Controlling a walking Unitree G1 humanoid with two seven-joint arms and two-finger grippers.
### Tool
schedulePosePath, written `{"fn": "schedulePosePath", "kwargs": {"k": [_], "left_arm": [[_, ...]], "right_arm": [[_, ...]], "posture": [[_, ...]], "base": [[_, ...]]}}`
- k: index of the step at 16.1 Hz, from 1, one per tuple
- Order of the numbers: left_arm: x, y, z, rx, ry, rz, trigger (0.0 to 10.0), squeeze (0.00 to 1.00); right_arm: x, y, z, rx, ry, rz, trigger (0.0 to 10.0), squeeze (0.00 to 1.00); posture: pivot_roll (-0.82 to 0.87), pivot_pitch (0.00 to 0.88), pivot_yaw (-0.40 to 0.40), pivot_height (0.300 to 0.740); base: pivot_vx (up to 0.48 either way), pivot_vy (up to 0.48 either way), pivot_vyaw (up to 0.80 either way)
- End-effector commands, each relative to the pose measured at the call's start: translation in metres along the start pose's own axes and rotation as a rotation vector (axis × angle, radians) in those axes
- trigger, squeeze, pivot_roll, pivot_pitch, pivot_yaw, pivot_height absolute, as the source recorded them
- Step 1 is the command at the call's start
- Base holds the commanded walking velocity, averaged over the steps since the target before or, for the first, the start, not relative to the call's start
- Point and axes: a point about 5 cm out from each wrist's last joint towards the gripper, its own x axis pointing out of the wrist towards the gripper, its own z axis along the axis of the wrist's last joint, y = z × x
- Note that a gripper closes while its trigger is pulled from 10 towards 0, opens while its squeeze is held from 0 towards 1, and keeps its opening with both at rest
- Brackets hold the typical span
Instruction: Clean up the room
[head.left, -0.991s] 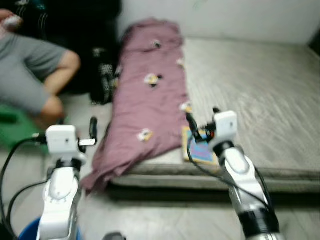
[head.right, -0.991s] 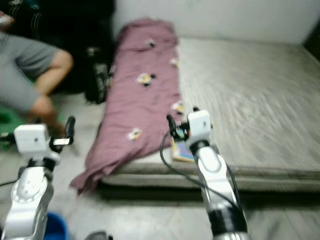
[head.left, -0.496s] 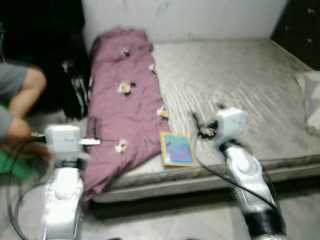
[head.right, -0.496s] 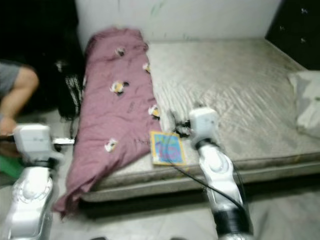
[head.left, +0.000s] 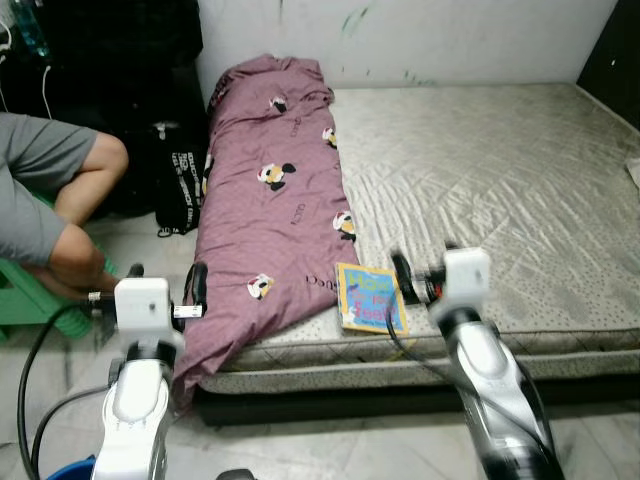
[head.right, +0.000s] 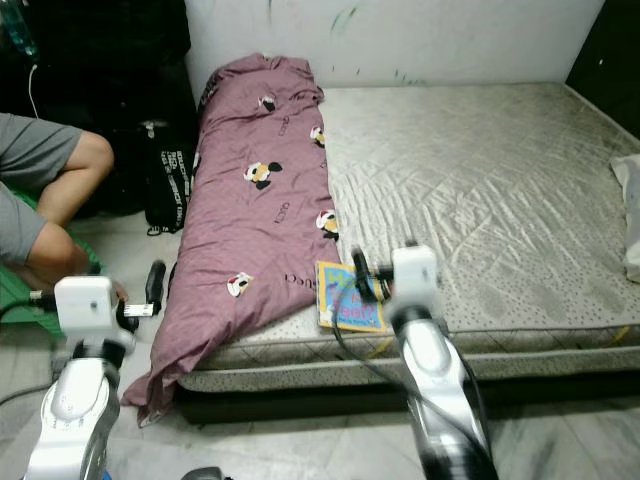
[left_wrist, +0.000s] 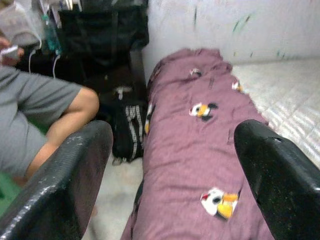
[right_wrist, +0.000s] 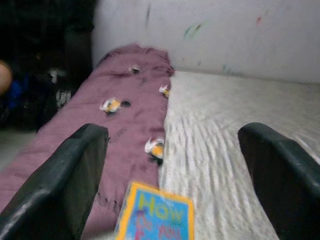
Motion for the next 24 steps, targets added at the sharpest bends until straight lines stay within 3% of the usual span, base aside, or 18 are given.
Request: {"fn": "schedulePosePath", "kwargs": {"k": [1,5,7,10,13,15,24], "left_arm": [[-0.004,0.003,-0.003,0.01,0.007,0.011,10.0,0.0],[-0.01,0.006,-0.001,0.034,0.012,0.024,10.0,0.0],[-0.02,0.009,-0.001,0.034,0.036,0.028,10.0,0.0],[-0.027,0.009,-0.002,0.026,0.061,0.02,10.0,0.0],[-0.022,0.003,0.003,0.001,0.04,-0.008,10.0,0.0],[-0.017,-0.004,0.01,-0.024,0.008,-0.037,10.0,0.0],[-0.015,-0.006,0.011,-0.037,0.007,-0.042,10.0,0.0]], "right_arm": [[-0.007,-0.009,0.002,-0.032,-0.001,-0.003,10.0,0.0],[-0.016,-0.03,0.007,-0.088,0.004,-0.035,10.0,0.0],[-0.025,-0.036,0.004,-0.087,0.032,-0.047,10.0,0.0],[-0.031,-0.022,0.001,-0.067,0.048,-0.008,10.0,0.0],[-0.025,-0.009,0.012,-0.063,0.017,0.042,10.0,0.0],[-0.013,-0.012,0.02,-0.071,-0.005,0.04,10.0,0.0],[0.001,-0.013,0.03,-0.073,-0.031,0.04,10.0,0.0]], "posture": [[0.0,0.0,-0.002,0.74],[-0.01,0.0,-0.016,0.74],[0.0,0.0,-0.01,0.74],[0.0,0.0,-0.007,0.74],[-0.02,0.0,-0.012,0.74],[-0.03,0.0,-0.023,0.74],[-0.03,0.0,-0.033,0.74]], "base": [[0.0,0.0,0.0],[0.0,0.0,0.0],[0.0,0.0,0.0],[0.0,0.0,0.0],[0.0,0.0,0.15],[0.0,0.0,0.49],[0.307,0.0,0.0]]}}
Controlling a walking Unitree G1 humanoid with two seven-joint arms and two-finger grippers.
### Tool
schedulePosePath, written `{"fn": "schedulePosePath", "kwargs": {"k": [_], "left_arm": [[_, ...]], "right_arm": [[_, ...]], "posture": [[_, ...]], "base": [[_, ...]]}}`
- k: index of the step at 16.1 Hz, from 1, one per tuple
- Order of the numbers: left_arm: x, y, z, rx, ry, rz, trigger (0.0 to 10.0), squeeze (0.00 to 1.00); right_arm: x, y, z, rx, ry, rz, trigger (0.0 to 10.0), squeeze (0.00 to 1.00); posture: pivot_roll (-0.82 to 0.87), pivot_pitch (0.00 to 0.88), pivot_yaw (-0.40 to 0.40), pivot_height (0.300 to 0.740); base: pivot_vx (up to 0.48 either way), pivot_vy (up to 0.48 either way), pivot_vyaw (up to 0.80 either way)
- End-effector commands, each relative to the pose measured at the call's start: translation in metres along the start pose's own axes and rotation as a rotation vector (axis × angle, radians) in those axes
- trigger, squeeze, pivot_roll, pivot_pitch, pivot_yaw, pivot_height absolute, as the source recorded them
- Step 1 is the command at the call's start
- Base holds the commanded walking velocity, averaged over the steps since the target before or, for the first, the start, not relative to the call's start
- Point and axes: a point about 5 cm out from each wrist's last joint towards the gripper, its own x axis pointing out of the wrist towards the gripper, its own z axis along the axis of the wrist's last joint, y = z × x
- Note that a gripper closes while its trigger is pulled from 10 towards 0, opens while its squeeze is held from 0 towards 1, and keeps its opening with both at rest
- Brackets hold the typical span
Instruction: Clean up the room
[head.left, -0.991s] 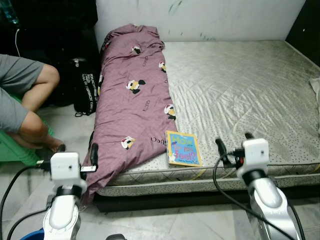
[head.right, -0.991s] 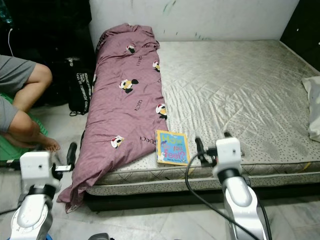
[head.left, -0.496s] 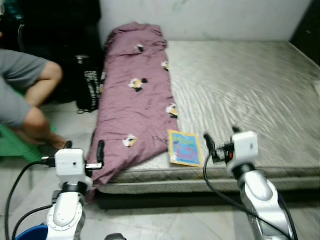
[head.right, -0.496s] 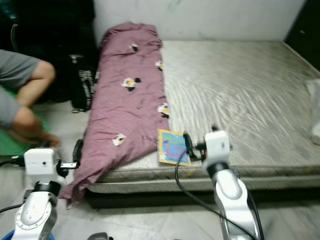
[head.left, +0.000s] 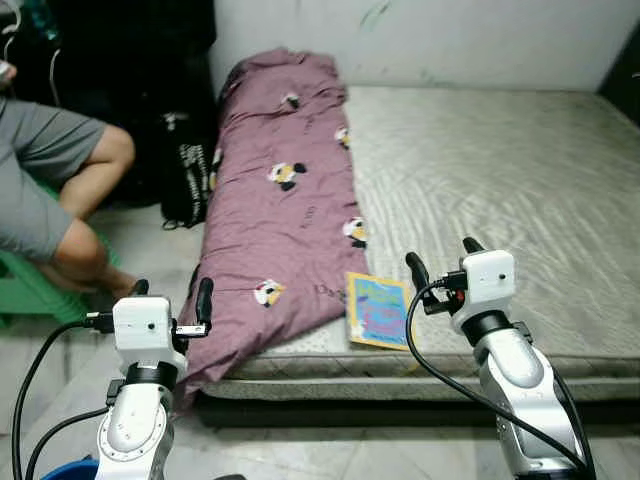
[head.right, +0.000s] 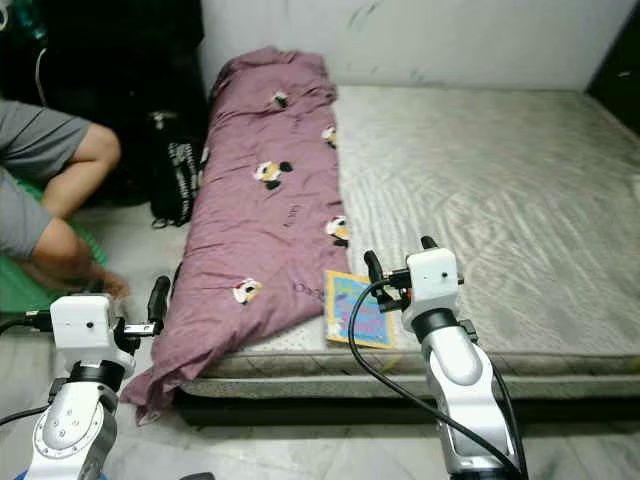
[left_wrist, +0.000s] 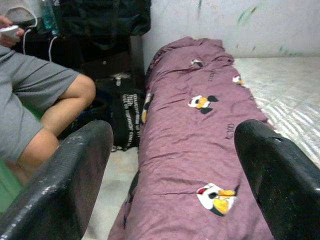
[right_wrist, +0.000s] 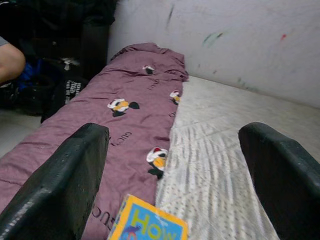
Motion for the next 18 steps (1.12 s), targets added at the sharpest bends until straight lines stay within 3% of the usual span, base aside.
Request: {"fn": "schedulePosePath", "kwargs": {"k": [1,5,15,18], "left_arm": [[0.0019,0.0002,0.0027,-0.001,-0.003,-0.005,10.0,0.0],[0.0025,0.0001,0.0023,0.003,-0.001,-0.006,10.0,0.0],[0.0034,0.0018,0.0019,0.035,0.012,0.024,10.0,0.0],[0.0039,0.0013,0.0024,0.036,0.007,0.02,10.0,0.0]], "right_arm": [[0.0016,-0.0016,0.0006,0.002,0.005,0.001,10.0,0.0],[0.003,-0.0011,0.0006,0.004,0.004,0.001,10.0,0.0],[0.0085,0.0019,-0.0001,0.014,0.0,0.005,10.0,0.0],[0.0098,0.002,0.0013,-0.011,-0.008,0.007,10.0,0.0]], "posture": [[-0.03,0.0,-0.033,0.74],[-0.03,0.0,-0.032,0.74],[-0.02,0.0,-0.036,0.74],[-0.02,0.0,-0.038,0.74]], "base": [[0.315,0.0,0.0],[0.322,0.0,0.0],[0.0,0.0,0.0],[0.0,-0.324,0.0]]}}
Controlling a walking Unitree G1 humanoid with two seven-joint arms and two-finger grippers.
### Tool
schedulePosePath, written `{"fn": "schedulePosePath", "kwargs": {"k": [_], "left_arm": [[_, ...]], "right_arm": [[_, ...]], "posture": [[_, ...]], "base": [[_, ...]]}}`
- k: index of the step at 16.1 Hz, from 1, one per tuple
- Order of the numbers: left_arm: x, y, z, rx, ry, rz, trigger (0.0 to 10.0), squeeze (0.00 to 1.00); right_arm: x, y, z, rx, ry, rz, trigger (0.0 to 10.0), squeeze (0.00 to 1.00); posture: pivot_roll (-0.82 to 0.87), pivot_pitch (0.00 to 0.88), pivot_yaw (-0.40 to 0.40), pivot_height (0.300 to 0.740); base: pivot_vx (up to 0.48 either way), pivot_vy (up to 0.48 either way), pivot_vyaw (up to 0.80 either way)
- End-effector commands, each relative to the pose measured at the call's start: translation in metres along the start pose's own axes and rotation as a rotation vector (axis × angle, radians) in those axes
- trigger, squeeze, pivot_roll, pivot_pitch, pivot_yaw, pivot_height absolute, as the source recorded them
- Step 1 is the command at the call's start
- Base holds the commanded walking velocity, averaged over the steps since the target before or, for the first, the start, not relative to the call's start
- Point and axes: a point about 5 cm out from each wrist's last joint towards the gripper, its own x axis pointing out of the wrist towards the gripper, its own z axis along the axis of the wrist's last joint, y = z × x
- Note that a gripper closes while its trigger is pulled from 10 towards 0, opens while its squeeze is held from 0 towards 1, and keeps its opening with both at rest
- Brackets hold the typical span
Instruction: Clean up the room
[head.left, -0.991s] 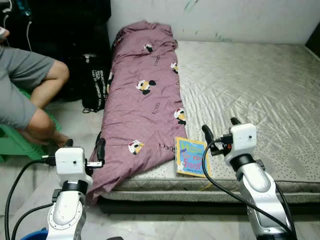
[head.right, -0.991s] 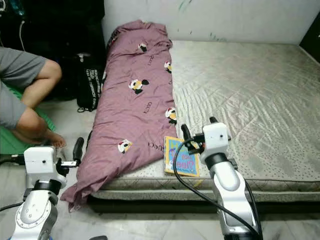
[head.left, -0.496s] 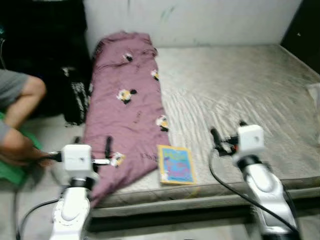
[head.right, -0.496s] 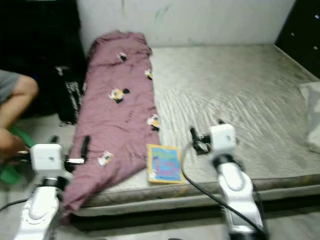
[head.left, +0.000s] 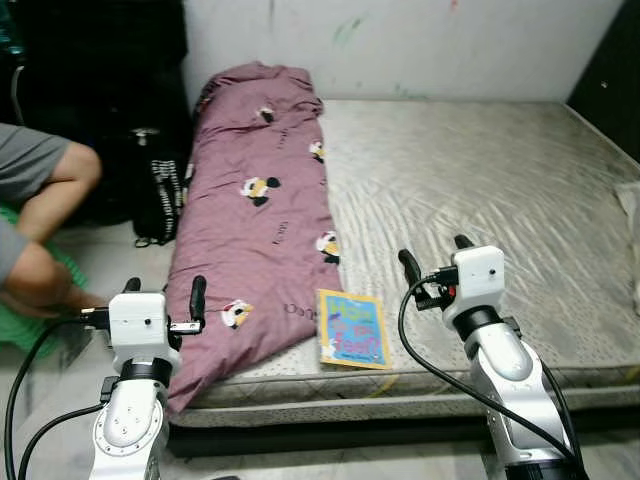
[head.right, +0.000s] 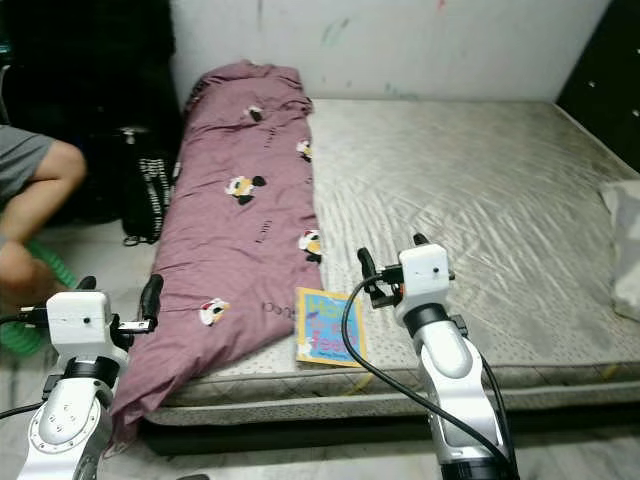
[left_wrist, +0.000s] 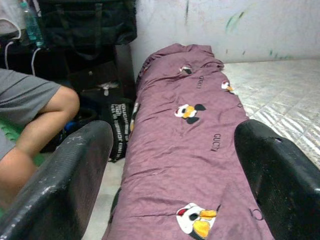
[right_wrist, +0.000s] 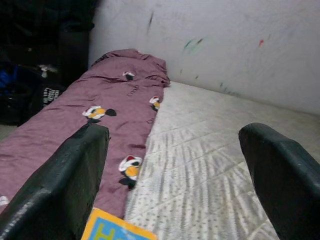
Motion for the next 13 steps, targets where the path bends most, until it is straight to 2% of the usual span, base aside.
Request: {"fn": "schedulePosePath", "kwargs": {"k": [1,3,13], "left_arm": [[0.0008,-0.0018,0.002,0.008,-0.006,-0.008,10.0,0.0],[0.0023,-0.0026,0.0029,0.006,-0.011,-0.009,10.0,0.0],[0.0038,-0.0038,0.0028,0.0,-0.017,-0.009,10.0,0.0]], "right_arm": [[0.0021,-0.0039,0.0009,-0.021,-0.004,-0.017,10.0,0.0],[0.0034,-0.0049,0.0005,-0.016,0.0,-0.02,10.0,0.0],[0.0055,-0.0036,-0.0006,-0.011,0.002,-0.012,10.0,0.0]], "posture": [[-0.02,0.0,-0.038,0.74],[-0.02,0.0,-0.039,0.74],[-0.02,0.0,-0.044,0.74]], "base": [[0.0,-0.48,0.6],[0.0,-0.48,0.73],[0.0,-0.48,0.0]]}}
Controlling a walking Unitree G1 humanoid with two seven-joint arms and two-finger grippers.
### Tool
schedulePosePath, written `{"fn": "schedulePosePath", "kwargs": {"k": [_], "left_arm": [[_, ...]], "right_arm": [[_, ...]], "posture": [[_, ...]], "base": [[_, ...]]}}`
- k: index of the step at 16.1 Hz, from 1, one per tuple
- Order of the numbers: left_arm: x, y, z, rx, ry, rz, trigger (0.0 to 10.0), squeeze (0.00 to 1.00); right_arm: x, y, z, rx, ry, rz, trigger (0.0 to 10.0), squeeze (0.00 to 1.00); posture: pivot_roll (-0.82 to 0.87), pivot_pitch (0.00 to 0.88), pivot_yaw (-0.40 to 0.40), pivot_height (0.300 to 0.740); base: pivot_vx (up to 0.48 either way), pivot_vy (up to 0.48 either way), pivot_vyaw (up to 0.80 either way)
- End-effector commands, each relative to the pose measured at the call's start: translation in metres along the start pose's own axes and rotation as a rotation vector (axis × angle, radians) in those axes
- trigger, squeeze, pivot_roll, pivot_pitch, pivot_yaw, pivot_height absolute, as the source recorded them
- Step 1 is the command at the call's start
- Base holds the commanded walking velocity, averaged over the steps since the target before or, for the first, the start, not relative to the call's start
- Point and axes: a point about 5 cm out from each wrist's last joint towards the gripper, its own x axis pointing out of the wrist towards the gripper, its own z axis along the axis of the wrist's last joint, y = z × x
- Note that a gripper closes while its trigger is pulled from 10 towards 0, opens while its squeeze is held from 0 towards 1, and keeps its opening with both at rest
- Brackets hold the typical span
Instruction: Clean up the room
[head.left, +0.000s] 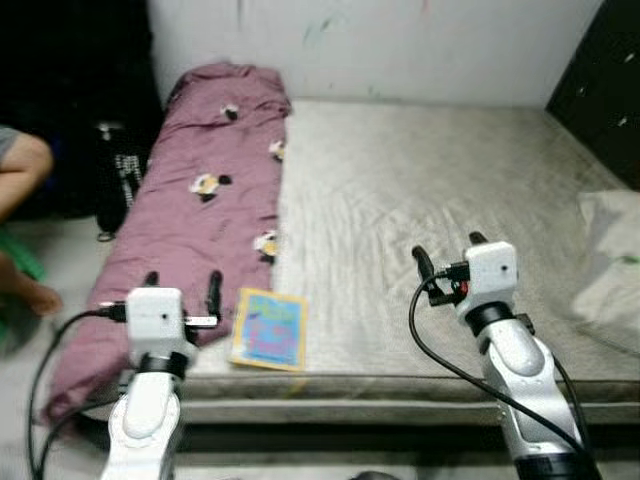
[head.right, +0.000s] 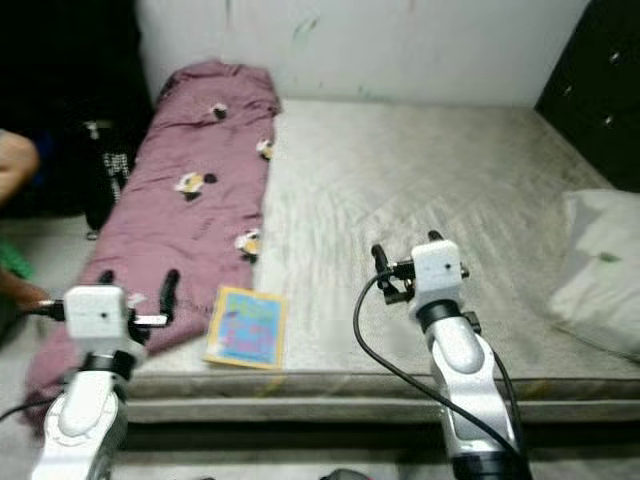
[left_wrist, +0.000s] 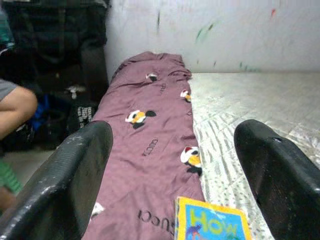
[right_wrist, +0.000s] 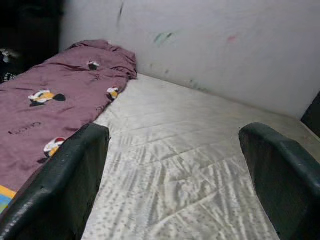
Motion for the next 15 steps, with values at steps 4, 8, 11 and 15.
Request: {"fn": "schedulePosePath", "kwargs": {"k": [4,8,11,15], "left_arm": [[0.0,0.002,-0.0011,0.007,0.005,0.008,10.0,0.0],[-0.0001,0.0019,-0.0013,0.008,0.004,0.006,10.0,0.0],[0.0001,0.002,-0.0012,0.01,0.002,0.008,10.0,0.0],[0.0004,0.0015,-0.001,0.019,-0.006,0.017,10.0,0.0]], "right_arm": [[0.0033,0.0032,0.0028,-0.008,-0.012,0.016,10.0,0.0],[0.0034,0.0044,0.0022,-0.009,-0.011,0.019,10.0,0.0],[0.0047,0.0051,0.0025,-0.012,-0.014,0.023,10.0,0.0],[0.0053,0.0075,0.0023,-0.01,-0.016,0.026,10.0,0.0]], "posture": [[-0.03,0.0,-0.045,0.74],[-0.02,0.0,-0.046,0.74],[-0.02,0.0,-0.046,0.74],[-0.02,0.0,-0.047,0.74]], "base": [[0.0,-0.48,0.0],[0.0,-0.48,0.0],[0.0,-0.48,0.0],[0.0,-0.36,0.0]]}}
